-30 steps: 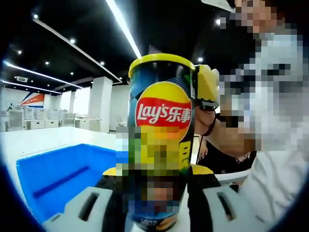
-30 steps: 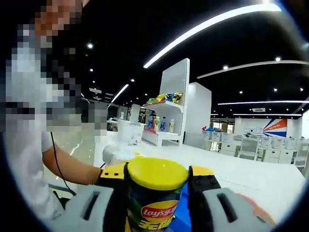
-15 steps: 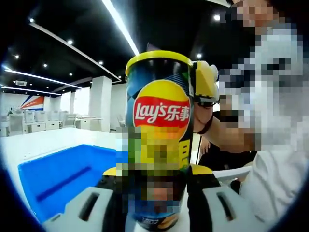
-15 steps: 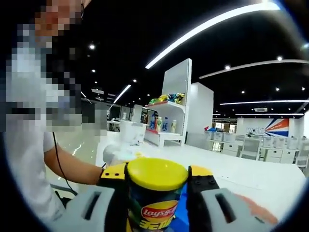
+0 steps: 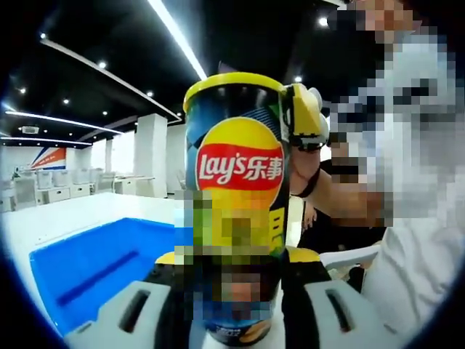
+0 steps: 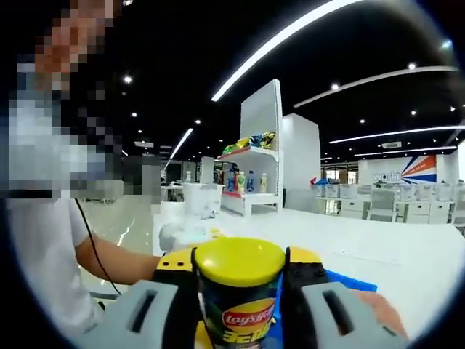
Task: Open the lid of the chip container on the table, take out the chips, place them into the box in front of the container, and close the lid
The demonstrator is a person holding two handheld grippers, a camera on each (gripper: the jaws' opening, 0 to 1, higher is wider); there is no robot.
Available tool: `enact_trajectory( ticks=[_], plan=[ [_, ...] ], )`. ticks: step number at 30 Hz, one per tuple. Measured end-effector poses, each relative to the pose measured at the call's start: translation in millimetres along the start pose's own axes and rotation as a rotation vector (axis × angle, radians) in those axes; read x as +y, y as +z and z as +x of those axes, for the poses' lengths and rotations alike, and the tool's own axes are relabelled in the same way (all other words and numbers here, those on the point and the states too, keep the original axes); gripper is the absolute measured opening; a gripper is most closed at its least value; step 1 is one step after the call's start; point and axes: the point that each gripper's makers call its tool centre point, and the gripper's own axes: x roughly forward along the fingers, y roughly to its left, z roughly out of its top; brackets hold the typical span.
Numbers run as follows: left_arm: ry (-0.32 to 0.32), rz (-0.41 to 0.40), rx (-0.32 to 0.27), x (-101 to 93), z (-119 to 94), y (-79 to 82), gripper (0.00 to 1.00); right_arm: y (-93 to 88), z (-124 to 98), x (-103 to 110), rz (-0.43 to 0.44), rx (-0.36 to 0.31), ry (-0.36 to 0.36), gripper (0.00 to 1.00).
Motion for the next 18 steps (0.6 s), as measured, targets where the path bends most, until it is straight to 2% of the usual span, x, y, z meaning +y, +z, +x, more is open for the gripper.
enact_trajectory(
  ticks=[7,18],
  plan=[
    [-0.001,0.014,0.009,-0.6,-0.4,-1.1,0.47,0.3,-0.1,-1.9,0.065,0.007,-0.024,0.37],
    [0.004,0.04,0.001,-1.9,-0.1,-2.1,0.47,-0.4,-2.1,-2.2,0.109,0.017,-0.046,0.36]
  ],
)
